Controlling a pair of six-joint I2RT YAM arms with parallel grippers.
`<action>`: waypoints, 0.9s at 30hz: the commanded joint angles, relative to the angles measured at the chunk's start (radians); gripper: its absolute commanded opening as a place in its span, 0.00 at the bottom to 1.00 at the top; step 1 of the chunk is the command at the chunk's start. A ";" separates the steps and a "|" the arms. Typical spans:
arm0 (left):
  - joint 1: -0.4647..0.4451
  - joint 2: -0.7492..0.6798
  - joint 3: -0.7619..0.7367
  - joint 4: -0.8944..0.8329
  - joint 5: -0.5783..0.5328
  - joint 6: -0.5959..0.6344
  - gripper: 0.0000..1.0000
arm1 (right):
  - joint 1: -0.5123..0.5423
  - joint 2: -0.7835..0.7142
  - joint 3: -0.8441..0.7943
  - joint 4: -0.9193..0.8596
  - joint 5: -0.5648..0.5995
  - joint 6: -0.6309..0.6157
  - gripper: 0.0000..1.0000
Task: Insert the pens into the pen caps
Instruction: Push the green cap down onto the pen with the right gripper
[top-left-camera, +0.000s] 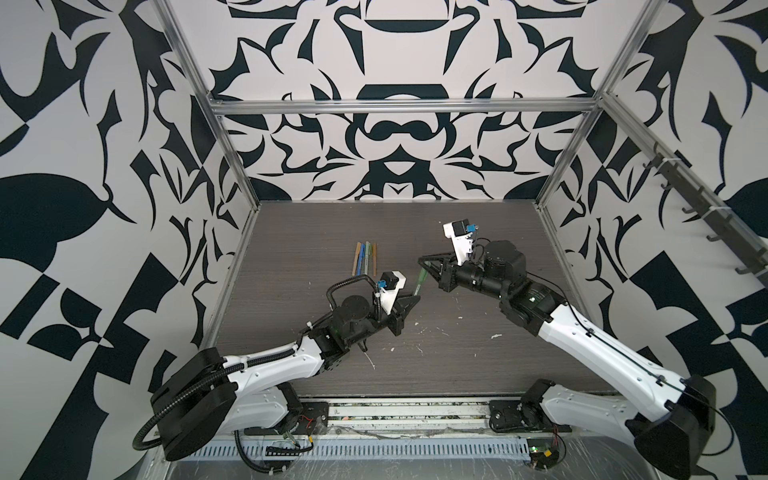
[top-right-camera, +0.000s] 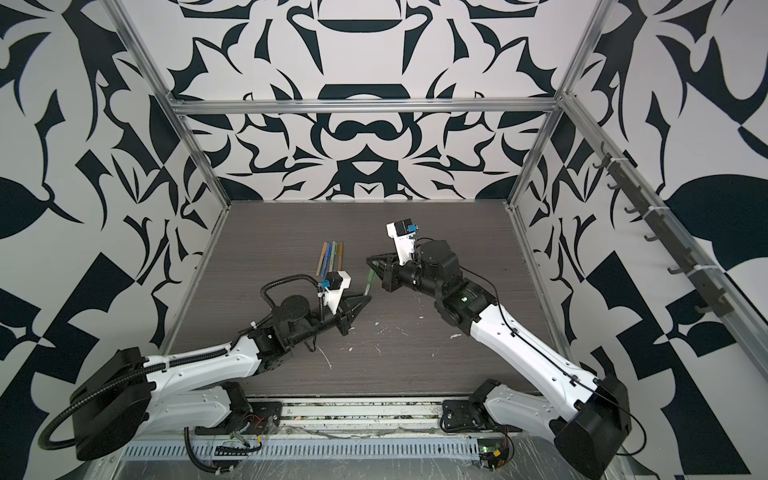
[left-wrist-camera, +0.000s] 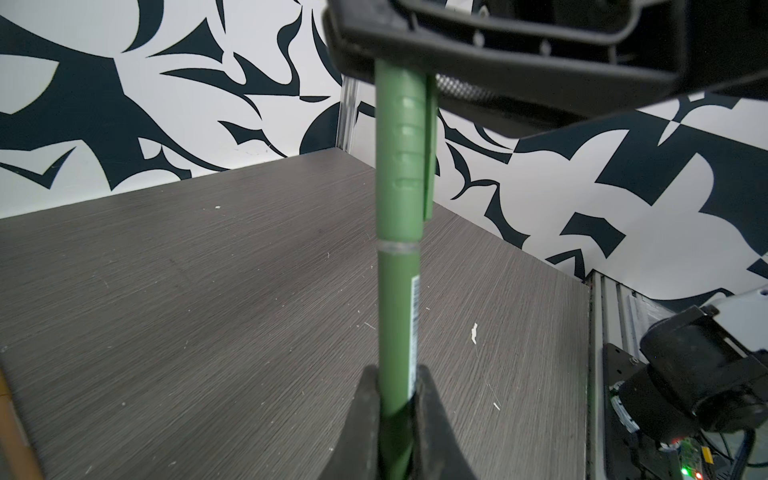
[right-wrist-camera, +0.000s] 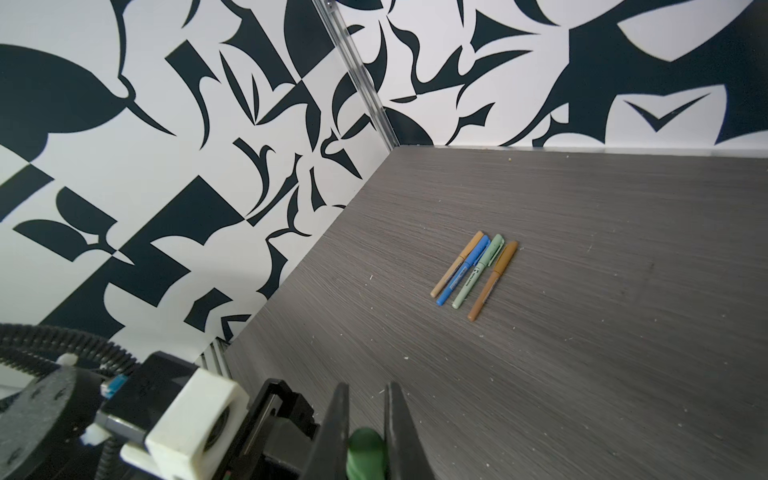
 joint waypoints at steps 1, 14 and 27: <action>0.003 -0.004 0.004 0.100 -0.002 -0.021 0.00 | 0.002 -0.016 -0.026 0.055 -0.046 0.026 0.03; 0.007 0.031 0.107 0.275 -0.051 -0.039 0.00 | 0.004 -0.019 -0.199 0.185 -0.059 0.010 0.00; 0.078 0.074 0.244 0.309 -0.017 -0.036 0.00 | 0.027 0.008 -0.372 0.302 -0.053 0.038 0.00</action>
